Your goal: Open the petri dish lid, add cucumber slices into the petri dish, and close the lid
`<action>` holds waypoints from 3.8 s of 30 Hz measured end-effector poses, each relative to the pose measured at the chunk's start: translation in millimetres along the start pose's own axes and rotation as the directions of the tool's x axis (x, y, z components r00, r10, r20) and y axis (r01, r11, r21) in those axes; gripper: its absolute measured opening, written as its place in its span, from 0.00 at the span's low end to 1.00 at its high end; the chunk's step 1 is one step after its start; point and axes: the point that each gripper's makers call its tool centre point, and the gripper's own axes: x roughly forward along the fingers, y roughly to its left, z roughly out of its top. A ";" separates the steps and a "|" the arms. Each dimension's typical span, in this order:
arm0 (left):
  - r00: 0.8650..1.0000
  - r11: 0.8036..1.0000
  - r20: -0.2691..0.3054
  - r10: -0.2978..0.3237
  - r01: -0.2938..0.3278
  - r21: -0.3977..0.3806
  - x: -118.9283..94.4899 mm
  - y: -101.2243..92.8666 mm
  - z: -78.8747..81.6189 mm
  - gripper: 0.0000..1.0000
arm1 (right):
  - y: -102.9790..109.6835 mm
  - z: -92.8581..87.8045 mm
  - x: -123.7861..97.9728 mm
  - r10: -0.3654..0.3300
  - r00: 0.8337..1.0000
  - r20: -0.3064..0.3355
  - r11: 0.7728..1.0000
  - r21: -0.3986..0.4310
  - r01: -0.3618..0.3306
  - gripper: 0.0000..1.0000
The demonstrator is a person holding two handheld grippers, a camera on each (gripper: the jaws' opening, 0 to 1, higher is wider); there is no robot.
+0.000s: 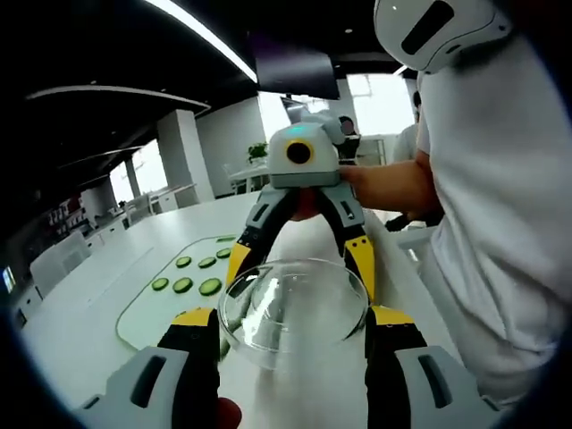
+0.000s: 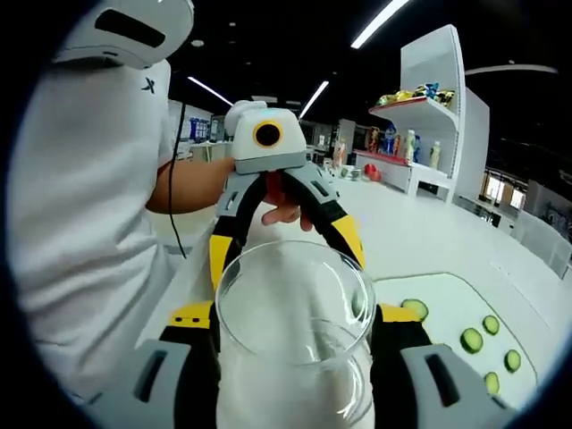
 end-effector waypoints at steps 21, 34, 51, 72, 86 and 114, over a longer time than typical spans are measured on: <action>0.996 0.996 -0.036 0.084 -0.086 -0.033 -42.8 1.4 -21.3 0.64 | 11.4 15.1 48.3 0.102 0.994 -0.026 0.994 -0.034 -0.103 0.67; 0.995 0.996 -0.062 0.082 -0.084 -0.025 -51.0 0.0 -34.5 0.64 | 17.1 10.4 61.8 0.116 0.991 -0.061 0.992 -0.035 -0.118 0.67; 0.992 0.996 -0.098 0.081 -0.085 -0.038 -55.3 1.3 -49.3 0.63 | 16.8 6.7 70.2 0.127 0.988 -0.086 0.991 -0.042 -0.131 0.67; 0.990 0.994 -0.134 0.049 -0.062 -0.090 -59.5 -3.9 -61.6 0.62 | 21.7 0.8 80.3 0.179 0.978 -0.104 0.984 0.000 -0.180 0.67; 0.992 0.986 -0.109 0.060 -0.076 -0.146 -57.3 -1.6 -63.7 0.64 | 19.8 -4.9 82.3 0.183 0.976 -0.118 0.983 0.032 -0.180 0.68; 0.991 0.989 -0.128 0.038 -0.057 -0.140 -59.2 -7.1 -63.2 0.67 | 16.4 49.6 59.0 0.156 0.978 0.136 0.988 -0.020 -0.155 0.68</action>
